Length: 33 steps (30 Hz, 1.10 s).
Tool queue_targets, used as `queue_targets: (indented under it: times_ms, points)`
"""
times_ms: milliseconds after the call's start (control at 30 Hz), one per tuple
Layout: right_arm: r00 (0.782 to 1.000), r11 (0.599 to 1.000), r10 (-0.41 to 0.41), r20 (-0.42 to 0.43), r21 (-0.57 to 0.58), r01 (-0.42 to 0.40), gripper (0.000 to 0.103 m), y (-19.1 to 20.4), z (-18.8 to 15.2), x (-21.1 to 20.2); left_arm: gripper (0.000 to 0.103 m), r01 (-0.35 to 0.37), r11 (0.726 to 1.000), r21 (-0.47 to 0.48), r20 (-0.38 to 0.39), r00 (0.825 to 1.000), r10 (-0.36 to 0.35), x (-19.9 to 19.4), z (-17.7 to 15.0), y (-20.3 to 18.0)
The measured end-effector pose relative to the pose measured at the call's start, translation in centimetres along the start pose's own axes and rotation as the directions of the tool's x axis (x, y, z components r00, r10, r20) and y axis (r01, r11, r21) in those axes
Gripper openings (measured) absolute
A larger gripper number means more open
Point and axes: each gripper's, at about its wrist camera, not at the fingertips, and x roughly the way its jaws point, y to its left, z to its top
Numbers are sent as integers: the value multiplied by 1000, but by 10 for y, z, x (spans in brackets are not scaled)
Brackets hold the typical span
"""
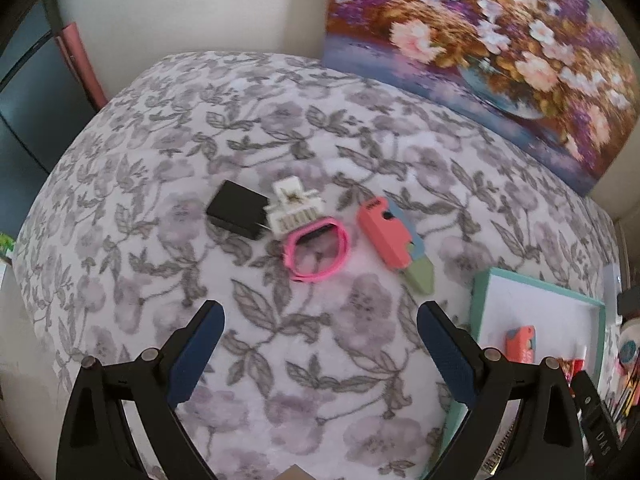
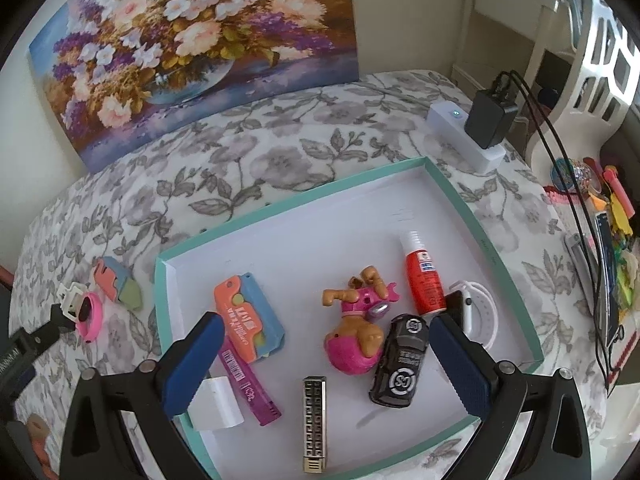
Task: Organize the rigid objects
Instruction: 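Move both tools back over the remaining pile, then grasp the black charger with the left tool while the right tool grasps the coral knife toy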
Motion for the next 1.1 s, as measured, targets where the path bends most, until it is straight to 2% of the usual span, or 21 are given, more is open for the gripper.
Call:
queue_targets:
  times_ms: [333,800,967,1100]
  points:
    - [998,987,55,-15,-147,-56,103,67,-17,3,97,-62,992,-112,-10,998,61,7,11,56]
    - [993,974,114,-41,-193,-119,103,128,-34,5,97,-117,969,-217,-18,993,116,14,20,128]
    - [990,966,135,-46,-216,-142,103,144,-36,9,97,-119,963,-242,-25,993,117,20,23,143]
    - [989,957,143,-36,-251,-147,103,157,-35,11,97,-92,964,-250,-23,996,89,24,26,144]
